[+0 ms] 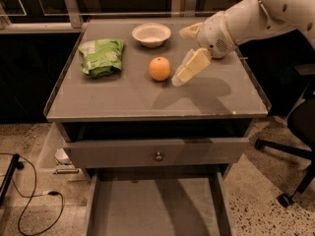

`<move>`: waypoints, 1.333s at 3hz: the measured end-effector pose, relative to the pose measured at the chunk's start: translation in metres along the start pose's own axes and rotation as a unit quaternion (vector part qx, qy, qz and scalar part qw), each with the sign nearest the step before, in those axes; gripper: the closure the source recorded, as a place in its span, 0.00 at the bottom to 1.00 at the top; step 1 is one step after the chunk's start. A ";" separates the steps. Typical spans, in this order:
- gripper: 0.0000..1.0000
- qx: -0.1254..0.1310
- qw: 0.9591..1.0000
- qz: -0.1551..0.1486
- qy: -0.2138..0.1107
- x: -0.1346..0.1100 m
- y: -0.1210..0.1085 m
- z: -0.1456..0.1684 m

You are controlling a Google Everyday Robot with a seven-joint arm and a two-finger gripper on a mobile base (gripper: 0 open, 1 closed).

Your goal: Place orange into middle drawer

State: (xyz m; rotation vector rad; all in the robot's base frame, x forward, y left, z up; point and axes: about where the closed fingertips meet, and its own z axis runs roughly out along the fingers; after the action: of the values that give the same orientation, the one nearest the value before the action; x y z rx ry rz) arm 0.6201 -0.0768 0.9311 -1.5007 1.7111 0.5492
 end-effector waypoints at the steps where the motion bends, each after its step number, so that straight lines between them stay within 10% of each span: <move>1: 0.00 -0.002 1.000 0.003 0.006 0.006 -0.011 0.025; 4: 0.00 -0.007 0.999 0.030 0.035 0.032 -0.039 0.072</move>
Offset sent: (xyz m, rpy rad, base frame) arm 0.0528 0.0210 -0.0493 -0.0485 0.0284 -0.0417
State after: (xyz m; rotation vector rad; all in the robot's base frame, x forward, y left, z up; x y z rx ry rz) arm 0.6777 -0.0509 0.8691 -1.4979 1.8144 0.5467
